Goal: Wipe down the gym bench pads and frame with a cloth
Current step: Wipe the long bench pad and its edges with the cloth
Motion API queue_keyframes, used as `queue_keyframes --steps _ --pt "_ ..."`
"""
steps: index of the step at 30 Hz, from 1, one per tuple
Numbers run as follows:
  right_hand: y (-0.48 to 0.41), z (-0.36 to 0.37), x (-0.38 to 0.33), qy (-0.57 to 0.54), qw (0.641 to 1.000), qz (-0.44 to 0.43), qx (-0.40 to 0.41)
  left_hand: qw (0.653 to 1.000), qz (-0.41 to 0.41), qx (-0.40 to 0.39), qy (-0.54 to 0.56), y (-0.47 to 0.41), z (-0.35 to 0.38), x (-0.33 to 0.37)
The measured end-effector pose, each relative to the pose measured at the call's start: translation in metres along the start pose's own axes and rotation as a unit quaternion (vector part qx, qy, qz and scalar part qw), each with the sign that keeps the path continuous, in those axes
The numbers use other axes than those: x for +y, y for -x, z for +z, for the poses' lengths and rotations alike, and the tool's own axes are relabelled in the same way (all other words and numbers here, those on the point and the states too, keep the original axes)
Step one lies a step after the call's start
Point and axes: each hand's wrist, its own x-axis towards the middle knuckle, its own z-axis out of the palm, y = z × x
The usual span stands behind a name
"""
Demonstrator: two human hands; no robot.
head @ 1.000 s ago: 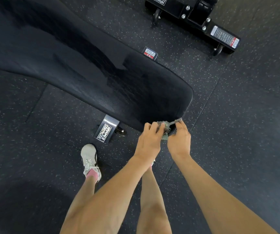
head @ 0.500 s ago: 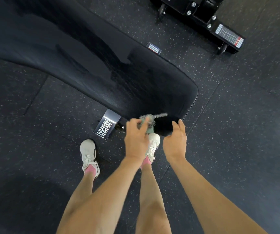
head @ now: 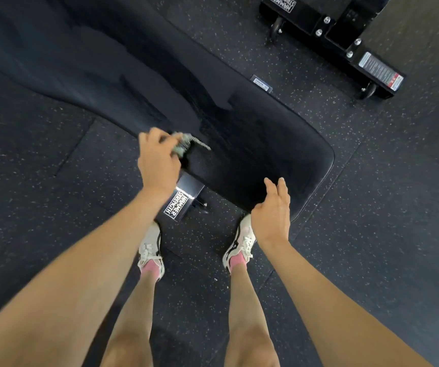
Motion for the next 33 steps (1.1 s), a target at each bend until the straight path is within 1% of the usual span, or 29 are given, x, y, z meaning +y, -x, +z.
queue_keyframes --steps 2,3,5,6,8,9,11,12,13,14,15,16,18,20,21,22,23,24,25,27,28,29,30,31,32,33 --pt "-0.004 0.003 -0.008 -0.005 1.0 -0.002 -0.004 0.998 -0.061 0.012 -0.01 -0.019 -0.003 -0.005" --pt "-0.005 0.004 -0.011 -0.007 1.0 -0.002 -0.004 0.997 -0.067 0.024 -0.015 -0.019 -0.001 -0.002" --pt "-0.006 0.007 -0.016 -0.001 1.0 -0.001 -0.004 0.998 -0.041 0.03 -0.02 -0.003 0.008 0.013" --pt "-0.007 0.007 -0.018 0.005 1.0 -0.001 -0.002 1.0 -0.007 0.02 -0.013 0.011 0.016 0.023" --pt "-0.011 0.008 -0.02 0.023 1.0 -0.008 0.004 0.994 0.108 -0.021 0.0 0.039 0.031 0.041" --pt "-0.013 0.009 -0.021 0.032 0.999 -0.013 0.009 0.983 0.176 -0.046 -0.002 0.049 0.036 0.047" --pt "-0.019 0.008 -0.024 0.041 0.999 -0.02 0.019 0.949 0.299 -0.097 -0.009 0.049 0.039 0.044" --pt "-0.022 0.007 -0.026 0.043 0.999 -0.018 0.02 0.932 0.344 -0.117 -0.012 0.039 0.037 0.036" --pt "-0.024 0.007 -0.029 0.041 0.999 -0.013 0.018 0.92 0.368 -0.131 -0.018 0.025 0.032 0.027" --pt "-0.027 0.006 -0.032 0.036 0.999 -0.005 0.018 0.919 0.374 -0.125 -0.021 0.007 0.026 0.018" --pt "-0.028 0.005 -0.035 0.03 0.999 0.003 0.02 0.929 0.357 -0.096 -0.02 -0.012 0.019 0.008" --pt "-0.029 0.005 -0.038 0.024 0.999 0.008 0.024 0.947 0.317 -0.054 -0.017 -0.031 0.013 -0.003" --pt "-0.031 0.007 -0.046 0.014 0.999 0.016 0.031 0.982 0.187 0.01 -0.012 -0.061 0.004 -0.019" --pt "-0.031 0.012 -0.053 0.003 0.999 0.026 0.037 0.997 0.071 0.031 -0.014 -0.07 0.004 -0.016" --pt "-0.031 0.014 -0.056 -0.002 0.999 0.032 0.04 0.999 0.038 0.033 -0.011 -0.068 0.006 -0.008" --pt "-0.031 0.016 -0.06 -0.006 0.998 0.039 0.042 0.999 0.029 0.028 -0.006 -0.062 0.009 0.002" --pt "-0.031 0.018 -0.065 -0.011 0.998 0.047 0.045 0.998 0.055 0.018 0.0 -0.053 0.013 0.01" --pt "-0.031 0.02 -0.069 -0.013 0.997 0.057 0.049 0.993 0.115 -0.001 0.007 -0.042 0.018 0.017" --pt "-0.031 0.022 -0.073 -0.015 0.996 0.066 0.055 0.981 0.194 -0.029 0.005 -0.03 0.022 0.022" --pt "-0.031 0.023 -0.08 -0.015 0.994 0.077 0.07 0.931 0.348 -0.103 -0.033 -0.015 0.02 0.026" --pt "-0.031 0.023 -0.083 -0.013 0.994 0.079 0.075 0.902 0.41 -0.124 -0.056 -0.019 0.017 0.024" --pt "-0.032 0.024 -0.085 -0.012 0.994 0.08 0.079 0.878 0.453 -0.133 -0.076 -0.029 0.016 0.02" --pt "-0.033 0.025 -0.086 -0.013 0.993 0.081 0.081 0.868 0.471 -0.131 -0.08 -0.043 0.013 0.016" --pt "-0.034 0.026 -0.088 -0.014 0.993 0.081 0.082 0.876 0.462 -0.122 -0.071 -0.06 0.009 0.011" --pt "-0.035 0.027 -0.089 -0.016 0.993 0.079 0.081 0.896 0.428 -0.102 -0.058 -0.079 0.006 0.004" --pt "-0.035 0.028 -0.091 -0.018 0.994 0.074 0.081 0.924 0.371 -0.081 -0.051 -0.099 0.0 -0.003"
